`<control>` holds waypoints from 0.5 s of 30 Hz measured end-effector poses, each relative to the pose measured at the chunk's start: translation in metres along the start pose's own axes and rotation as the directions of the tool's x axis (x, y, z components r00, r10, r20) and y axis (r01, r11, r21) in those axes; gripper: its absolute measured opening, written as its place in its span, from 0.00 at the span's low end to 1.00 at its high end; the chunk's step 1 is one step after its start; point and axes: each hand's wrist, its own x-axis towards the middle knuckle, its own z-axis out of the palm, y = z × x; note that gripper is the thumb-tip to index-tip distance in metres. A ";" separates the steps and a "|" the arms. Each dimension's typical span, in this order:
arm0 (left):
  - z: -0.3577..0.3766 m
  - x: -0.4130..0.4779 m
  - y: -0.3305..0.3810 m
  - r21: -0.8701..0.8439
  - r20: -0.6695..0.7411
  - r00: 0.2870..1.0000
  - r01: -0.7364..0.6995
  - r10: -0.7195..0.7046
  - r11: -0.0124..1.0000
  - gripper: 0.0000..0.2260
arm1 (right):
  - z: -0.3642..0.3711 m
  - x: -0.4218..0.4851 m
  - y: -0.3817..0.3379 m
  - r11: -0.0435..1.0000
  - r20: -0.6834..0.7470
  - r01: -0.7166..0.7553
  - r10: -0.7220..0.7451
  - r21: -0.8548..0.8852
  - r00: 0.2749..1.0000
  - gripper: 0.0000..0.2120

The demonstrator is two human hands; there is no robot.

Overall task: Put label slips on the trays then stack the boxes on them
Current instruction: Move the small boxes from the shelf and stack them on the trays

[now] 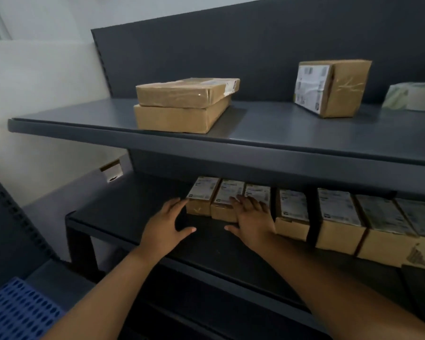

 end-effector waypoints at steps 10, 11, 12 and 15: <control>0.042 0.072 -0.035 -0.038 0.070 0.993 -0.087 0.090 0.995 0.36 | 0.025 0.032 -0.001 0.988 0.012 -0.092 0.094 -0.121 0.995 0.38; 0.045 0.075 -0.036 -0.024 0.071 0.991 -0.109 0.110 0.994 0.35 | 0.026 0.033 -0.001 0.987 0.007 -0.093 0.095 -0.131 0.995 0.37; 0.049 0.078 -0.036 -0.018 0.065 0.990 -0.124 0.125 0.992 0.34 | 0.028 0.033 -0.001 0.986 0.001 -0.091 0.092 -0.138 0.996 0.36; 0.054 0.080 -0.037 -0.043 0.018 0.989 -0.148 0.149 0.988 0.30 | 0.030 0.033 -0.001 0.984 -0.014 -0.085 0.084 -0.157 0.996 0.35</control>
